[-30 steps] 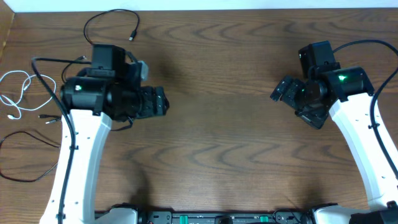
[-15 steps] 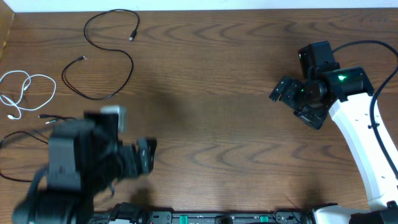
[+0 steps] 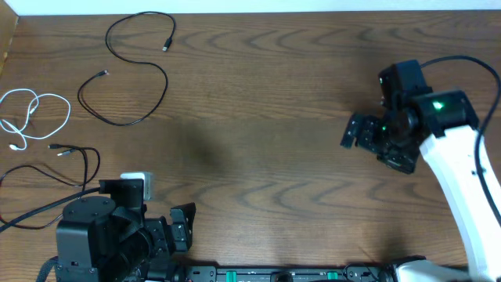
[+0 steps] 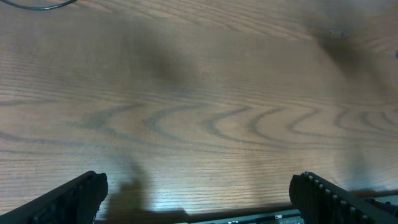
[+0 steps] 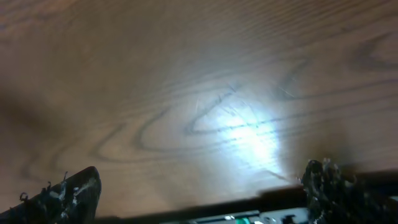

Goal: Untangle cables

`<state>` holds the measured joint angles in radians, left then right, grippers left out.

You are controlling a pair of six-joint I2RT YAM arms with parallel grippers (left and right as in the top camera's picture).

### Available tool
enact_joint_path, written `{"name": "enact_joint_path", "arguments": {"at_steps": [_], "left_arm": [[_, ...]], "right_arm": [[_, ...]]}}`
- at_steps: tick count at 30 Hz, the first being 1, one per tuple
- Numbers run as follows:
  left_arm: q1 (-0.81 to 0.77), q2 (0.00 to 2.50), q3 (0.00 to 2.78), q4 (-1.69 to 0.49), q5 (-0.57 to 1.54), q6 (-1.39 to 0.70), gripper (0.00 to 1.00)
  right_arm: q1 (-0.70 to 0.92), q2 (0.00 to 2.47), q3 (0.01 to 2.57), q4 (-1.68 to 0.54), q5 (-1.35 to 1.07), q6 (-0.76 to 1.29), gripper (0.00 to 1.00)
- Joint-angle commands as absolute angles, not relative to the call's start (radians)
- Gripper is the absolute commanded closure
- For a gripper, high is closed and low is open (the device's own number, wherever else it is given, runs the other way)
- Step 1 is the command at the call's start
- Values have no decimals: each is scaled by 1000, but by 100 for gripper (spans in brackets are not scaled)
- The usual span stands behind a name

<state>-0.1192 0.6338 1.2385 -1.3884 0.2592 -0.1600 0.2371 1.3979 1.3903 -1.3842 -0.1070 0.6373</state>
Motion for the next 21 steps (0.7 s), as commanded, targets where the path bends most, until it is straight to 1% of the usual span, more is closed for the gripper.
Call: {"name": "enact_joint_path", "arguments": {"at_steps": [1, 4, 6, 9, 15, 21], "left_arm": [[-122, 632, 1237, -1391, 249, -162, 2], [-122, 632, 1237, -1391, 249, -162, 2], [-122, 632, 1237, -1391, 249, -162, 2], [-122, 632, 1237, -1391, 249, -162, 2], [-122, 632, 1237, -1391, 249, -162, 2], [-122, 632, 1237, -1391, 249, -162, 2]], "right_arm": [[300, 1292, 1383, -1411, -13, 603, 1], [385, 1197, 1343, -1431, 62, 675, 1], [442, 1129, 1307, -1453, 102, 764, 1], [505, 1036, 1260, -1490, 113, 865, 1], [527, 930, 1240, -1493, 105, 867, 1], [527, 914, 1240, -1493, 105, 867, 1]]}}
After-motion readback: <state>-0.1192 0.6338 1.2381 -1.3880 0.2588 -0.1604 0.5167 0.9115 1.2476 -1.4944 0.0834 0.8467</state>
